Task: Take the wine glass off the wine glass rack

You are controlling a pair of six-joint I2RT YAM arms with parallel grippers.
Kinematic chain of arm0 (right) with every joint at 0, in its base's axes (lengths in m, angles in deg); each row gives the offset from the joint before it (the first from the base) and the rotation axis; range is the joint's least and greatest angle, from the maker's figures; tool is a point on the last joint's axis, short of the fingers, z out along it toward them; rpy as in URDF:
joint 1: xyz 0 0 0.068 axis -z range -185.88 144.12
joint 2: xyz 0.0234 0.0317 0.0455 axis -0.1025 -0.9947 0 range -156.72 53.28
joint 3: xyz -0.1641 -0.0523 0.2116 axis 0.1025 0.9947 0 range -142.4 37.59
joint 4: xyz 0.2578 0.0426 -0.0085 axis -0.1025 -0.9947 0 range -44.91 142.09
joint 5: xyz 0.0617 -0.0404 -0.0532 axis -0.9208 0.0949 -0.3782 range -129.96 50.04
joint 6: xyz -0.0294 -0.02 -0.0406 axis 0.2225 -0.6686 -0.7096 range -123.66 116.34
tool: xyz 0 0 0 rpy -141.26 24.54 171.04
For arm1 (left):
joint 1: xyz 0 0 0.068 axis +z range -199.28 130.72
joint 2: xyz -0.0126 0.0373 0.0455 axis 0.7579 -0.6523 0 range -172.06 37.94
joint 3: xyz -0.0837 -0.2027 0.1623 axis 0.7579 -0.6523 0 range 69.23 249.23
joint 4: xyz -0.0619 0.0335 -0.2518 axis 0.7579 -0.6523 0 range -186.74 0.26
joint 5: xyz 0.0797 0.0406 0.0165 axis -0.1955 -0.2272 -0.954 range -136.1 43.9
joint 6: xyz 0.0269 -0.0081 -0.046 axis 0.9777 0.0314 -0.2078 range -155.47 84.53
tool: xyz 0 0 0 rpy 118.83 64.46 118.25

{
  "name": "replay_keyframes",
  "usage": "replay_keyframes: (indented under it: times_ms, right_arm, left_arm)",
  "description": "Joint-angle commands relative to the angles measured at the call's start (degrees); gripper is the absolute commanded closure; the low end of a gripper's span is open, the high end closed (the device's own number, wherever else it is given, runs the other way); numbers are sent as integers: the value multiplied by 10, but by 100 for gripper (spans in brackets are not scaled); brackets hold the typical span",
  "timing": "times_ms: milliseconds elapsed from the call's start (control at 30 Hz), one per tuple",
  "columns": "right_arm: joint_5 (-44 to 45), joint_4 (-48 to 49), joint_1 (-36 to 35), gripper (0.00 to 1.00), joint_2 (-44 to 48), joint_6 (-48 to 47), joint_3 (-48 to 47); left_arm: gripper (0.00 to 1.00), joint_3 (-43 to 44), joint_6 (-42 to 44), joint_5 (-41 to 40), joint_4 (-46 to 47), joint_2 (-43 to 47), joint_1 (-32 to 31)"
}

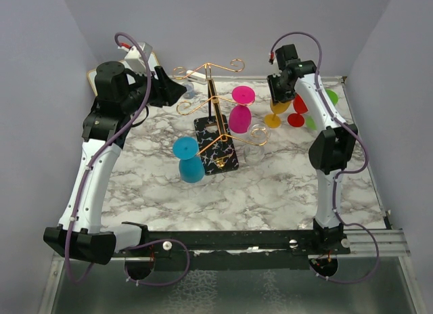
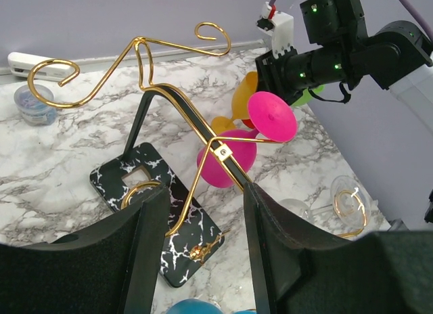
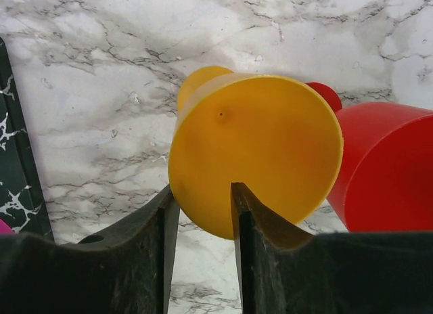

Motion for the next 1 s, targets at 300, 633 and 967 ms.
replay_keyframes:
  times_ms: [300,633,967]
  right_arm:
    - [-1,64,-4,55,153,34,20]
    - [-154,332,-4,39,465,137,372]
    - [-141,315,-4,39,545,144,444]
  left_arm:
    - [42,-8,-35,64,69,-15,-6]
    - [41,22,-151,181,168,-108,-5]
    - [44,196,-131,165,77,-237,-74]
